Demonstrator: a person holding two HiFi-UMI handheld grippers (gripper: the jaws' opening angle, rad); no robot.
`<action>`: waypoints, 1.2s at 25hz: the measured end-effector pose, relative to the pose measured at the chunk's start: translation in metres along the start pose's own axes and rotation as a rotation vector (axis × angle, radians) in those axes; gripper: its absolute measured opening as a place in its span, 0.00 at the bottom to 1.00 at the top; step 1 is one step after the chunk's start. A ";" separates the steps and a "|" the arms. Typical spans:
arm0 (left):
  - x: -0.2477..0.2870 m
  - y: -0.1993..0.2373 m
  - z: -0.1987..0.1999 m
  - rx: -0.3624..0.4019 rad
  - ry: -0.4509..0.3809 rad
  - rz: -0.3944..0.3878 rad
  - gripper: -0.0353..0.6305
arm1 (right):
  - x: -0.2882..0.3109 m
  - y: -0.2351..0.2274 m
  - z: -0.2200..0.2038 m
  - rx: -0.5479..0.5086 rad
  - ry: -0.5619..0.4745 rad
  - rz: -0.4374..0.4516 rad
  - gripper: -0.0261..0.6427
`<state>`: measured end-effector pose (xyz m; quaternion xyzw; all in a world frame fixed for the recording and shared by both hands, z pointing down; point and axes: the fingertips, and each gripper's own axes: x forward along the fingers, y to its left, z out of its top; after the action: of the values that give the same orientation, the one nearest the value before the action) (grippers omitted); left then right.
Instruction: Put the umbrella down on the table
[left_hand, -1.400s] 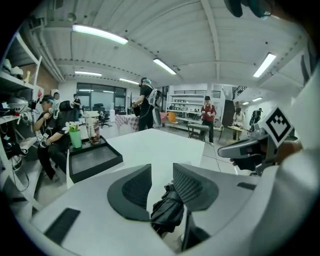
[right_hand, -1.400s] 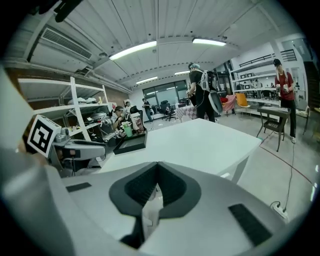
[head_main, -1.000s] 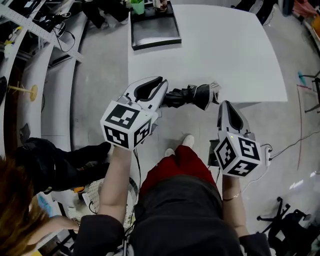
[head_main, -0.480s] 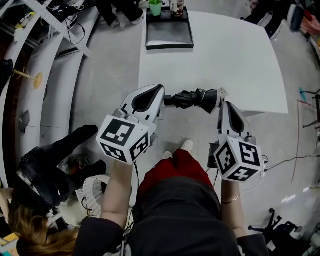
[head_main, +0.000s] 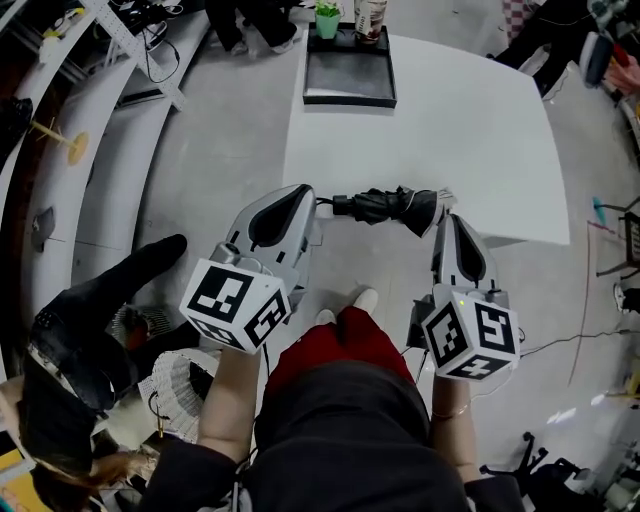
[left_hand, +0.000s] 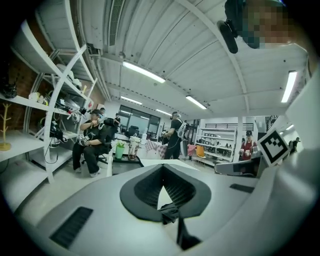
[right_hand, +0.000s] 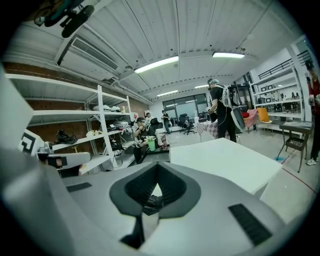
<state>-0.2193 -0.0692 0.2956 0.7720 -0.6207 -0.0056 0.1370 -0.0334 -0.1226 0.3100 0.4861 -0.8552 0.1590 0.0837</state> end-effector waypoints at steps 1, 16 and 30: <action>-0.002 0.001 0.001 -0.003 -0.004 0.007 0.07 | -0.001 0.002 0.001 -0.003 -0.003 0.005 0.07; -0.034 0.001 -0.003 -0.029 -0.032 0.064 0.07 | -0.022 0.039 0.003 -0.098 -0.025 0.080 0.07; -0.065 -0.005 -0.003 -0.023 -0.049 0.071 0.07 | -0.049 0.061 -0.006 -0.117 -0.012 0.077 0.07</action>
<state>-0.2285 -0.0056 0.2866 0.7475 -0.6507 -0.0268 0.1305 -0.0609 -0.0520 0.2891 0.4480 -0.8817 0.1088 0.1007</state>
